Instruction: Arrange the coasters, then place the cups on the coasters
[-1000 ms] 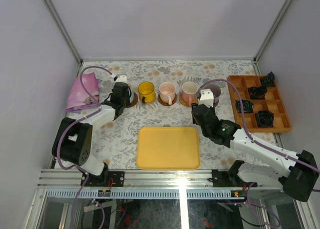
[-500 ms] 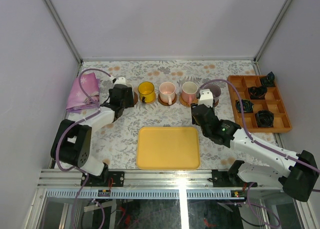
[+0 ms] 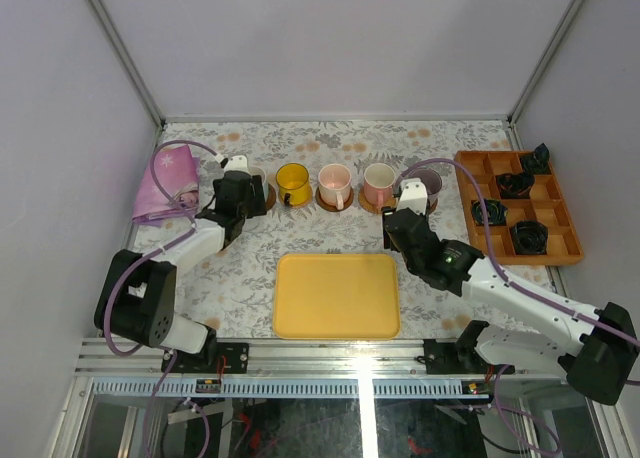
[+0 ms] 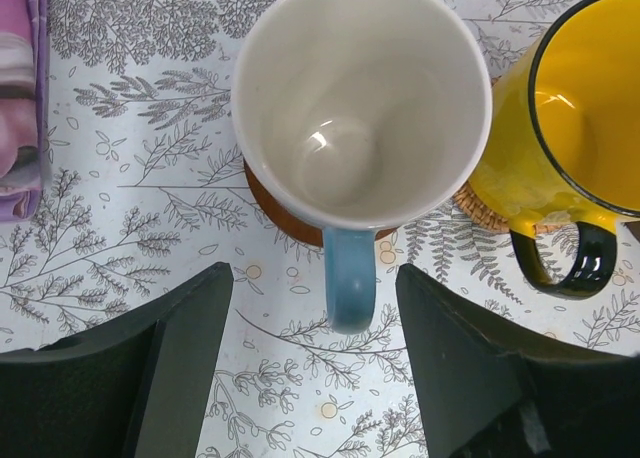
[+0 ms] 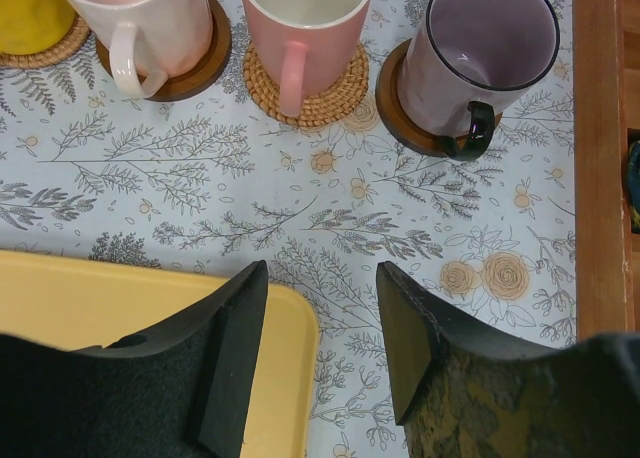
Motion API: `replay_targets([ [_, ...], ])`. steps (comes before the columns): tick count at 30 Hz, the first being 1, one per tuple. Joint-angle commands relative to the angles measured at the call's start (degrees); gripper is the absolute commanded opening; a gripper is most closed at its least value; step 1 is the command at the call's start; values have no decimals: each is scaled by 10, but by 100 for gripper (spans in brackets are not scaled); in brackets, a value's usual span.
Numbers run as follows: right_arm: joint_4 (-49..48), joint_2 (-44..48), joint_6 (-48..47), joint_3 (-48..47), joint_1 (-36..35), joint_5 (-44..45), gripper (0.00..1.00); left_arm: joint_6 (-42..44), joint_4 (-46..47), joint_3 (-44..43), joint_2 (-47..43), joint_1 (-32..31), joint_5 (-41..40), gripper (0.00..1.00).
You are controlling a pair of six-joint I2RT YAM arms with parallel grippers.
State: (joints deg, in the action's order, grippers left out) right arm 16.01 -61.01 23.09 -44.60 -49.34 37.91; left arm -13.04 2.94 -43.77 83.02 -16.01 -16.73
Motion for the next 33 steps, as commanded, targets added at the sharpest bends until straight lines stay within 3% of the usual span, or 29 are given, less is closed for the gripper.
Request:
replay_targets([
  [1,-8,16,13,-14,5,1,55,-8,0,11,-16,3,-19,67],
  [22,-2,34,21,-7,5,-6,55,-18,-21,25,-38,3,-55,68],
  [33,6,38,20,-14,5,24,55,-33,-10,39,-109,3,4,71],
])
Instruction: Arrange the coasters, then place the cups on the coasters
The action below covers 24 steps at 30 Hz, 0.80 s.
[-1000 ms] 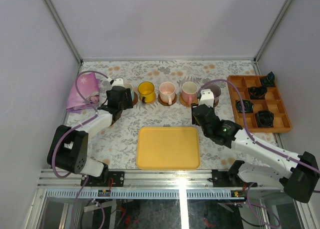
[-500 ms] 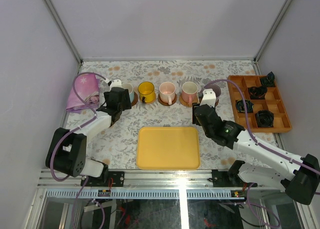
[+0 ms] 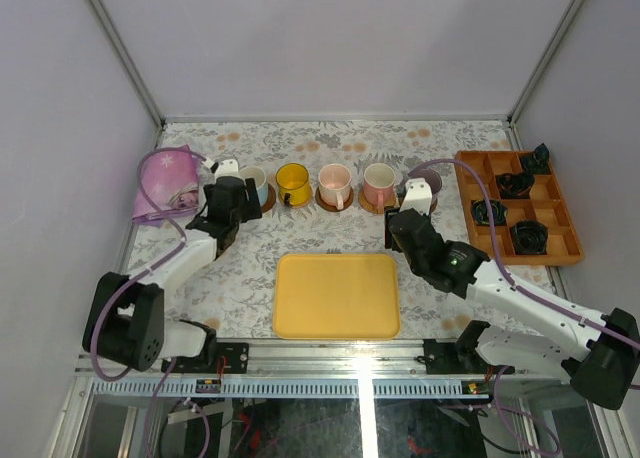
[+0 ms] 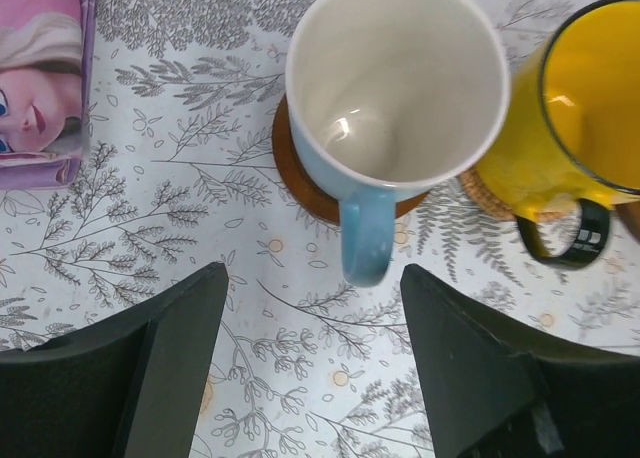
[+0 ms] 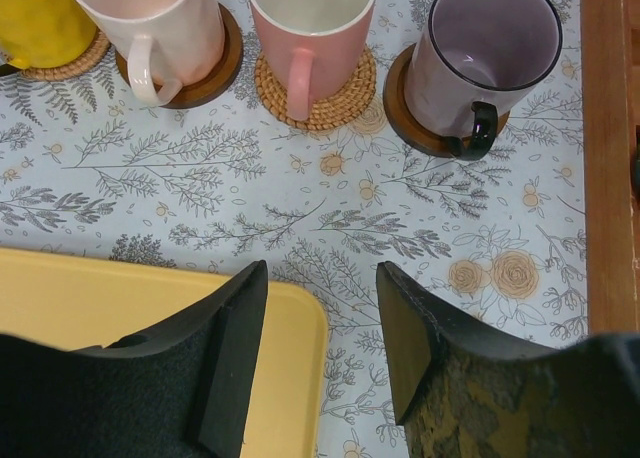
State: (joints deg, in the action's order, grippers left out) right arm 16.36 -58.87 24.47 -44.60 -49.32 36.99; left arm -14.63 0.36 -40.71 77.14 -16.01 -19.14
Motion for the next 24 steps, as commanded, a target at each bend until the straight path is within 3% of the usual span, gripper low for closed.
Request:
replay_targets([
  [1,1,22,6,-13,5,41,56,-20,16,10,-65,3,33,72],
  [3,0,34,4,-11,5,64,59,-33,16,11,-92,3,39,75],
  [10,21,96,12,-10,17,153,90,-88,15,33,-191,2,28,83],
  [12,31,120,22,-8,19,173,99,-105,5,37,-212,3,2,90],
  [16,37,168,34,2,20,194,99,-139,-22,38,-238,2,-45,100],
  [24,79,199,63,-6,19,233,99,-190,-57,62,-280,3,-133,100],
])
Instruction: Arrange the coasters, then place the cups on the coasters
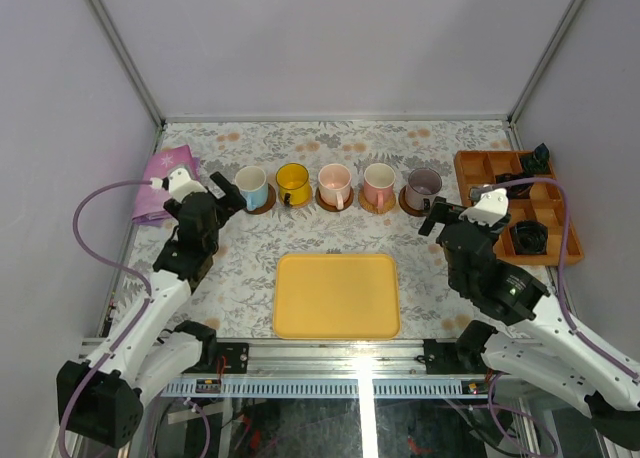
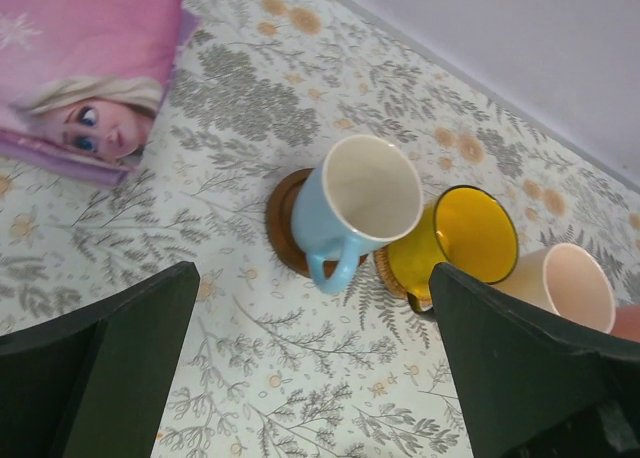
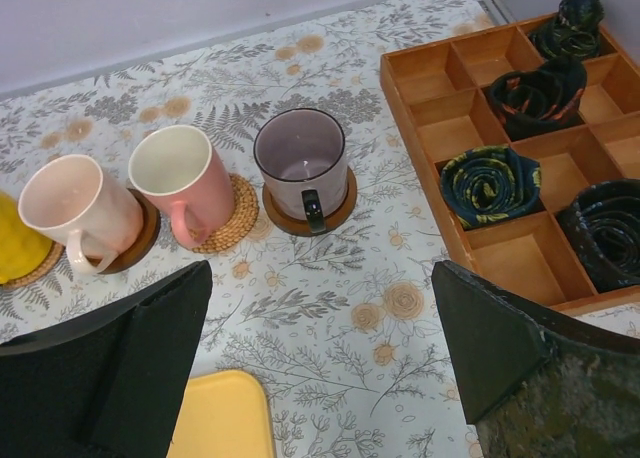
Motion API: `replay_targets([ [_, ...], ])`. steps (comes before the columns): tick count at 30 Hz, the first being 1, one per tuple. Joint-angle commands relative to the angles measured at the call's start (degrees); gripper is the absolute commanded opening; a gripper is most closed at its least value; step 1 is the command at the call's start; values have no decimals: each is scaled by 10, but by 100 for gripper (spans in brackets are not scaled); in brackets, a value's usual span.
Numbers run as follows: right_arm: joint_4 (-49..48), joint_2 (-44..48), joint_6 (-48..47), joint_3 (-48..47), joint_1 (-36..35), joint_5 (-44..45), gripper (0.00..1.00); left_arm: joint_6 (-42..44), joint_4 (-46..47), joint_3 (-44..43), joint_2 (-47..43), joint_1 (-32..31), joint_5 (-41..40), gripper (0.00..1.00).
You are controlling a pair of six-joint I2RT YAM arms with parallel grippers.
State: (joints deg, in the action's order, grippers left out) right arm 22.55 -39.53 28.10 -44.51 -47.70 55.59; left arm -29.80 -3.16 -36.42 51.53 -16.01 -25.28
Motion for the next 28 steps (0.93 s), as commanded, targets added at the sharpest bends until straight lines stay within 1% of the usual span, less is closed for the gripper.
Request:
replay_targets([
  [1,17,9,28,-7,3,50,99,-44,-26,23,-30,3,-83,100],
  [13,22,16,36,-4,3,66,99,-74,-70,38,-79,2,-146,100],
  [22,19,12,35,-2,4,66,99,-80,-74,55,-120,2,-166,100],
  [28,18,12,35,-1,3,66,99,-73,-66,60,-121,2,-165,100],
])
